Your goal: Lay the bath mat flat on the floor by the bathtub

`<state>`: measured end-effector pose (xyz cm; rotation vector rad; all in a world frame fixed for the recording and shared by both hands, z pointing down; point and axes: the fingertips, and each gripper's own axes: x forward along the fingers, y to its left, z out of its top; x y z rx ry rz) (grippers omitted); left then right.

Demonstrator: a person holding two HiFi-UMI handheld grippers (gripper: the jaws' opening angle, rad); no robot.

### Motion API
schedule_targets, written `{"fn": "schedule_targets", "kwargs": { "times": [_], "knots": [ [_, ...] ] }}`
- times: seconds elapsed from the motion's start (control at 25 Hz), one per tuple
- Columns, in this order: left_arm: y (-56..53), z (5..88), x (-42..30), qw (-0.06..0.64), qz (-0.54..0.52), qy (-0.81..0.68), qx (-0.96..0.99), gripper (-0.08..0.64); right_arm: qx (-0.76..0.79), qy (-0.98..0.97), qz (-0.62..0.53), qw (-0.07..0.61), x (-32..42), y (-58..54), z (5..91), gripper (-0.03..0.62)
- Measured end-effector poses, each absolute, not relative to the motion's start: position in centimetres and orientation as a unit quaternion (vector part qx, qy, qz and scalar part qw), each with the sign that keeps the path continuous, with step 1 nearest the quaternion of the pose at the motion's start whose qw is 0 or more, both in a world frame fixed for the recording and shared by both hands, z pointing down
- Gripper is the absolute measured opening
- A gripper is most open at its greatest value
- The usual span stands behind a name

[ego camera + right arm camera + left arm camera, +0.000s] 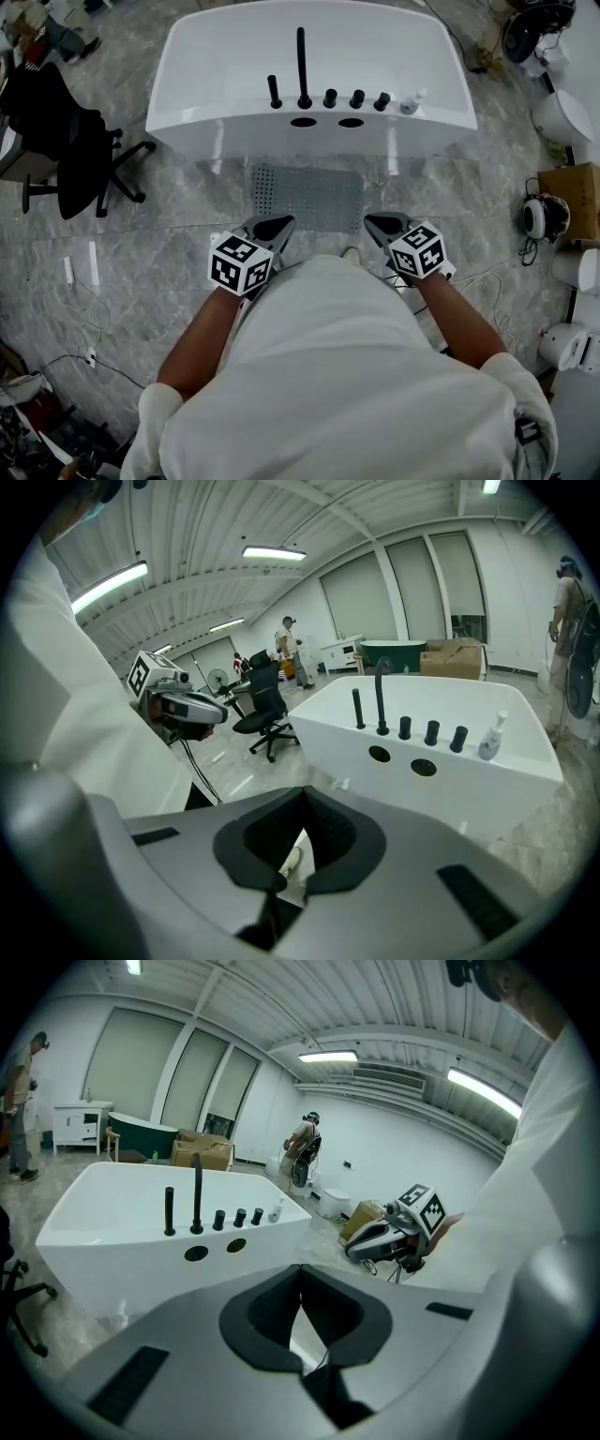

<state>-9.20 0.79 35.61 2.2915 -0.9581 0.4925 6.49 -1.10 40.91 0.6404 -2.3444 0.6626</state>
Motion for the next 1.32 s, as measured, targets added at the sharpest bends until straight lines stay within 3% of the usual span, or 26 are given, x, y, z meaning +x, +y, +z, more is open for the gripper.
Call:
{"fn": "schedule_targets", "kwargs": {
  "times": [1.32],
  "knots": [
    [2.9, 38.1, -8.9, 0.325, 0.209, -0.332, 0.861, 0.018, 0.236, -0.875, 0.25, 0.34, 6.0, 1.0, 42.3, 0.008]
  ]
}}
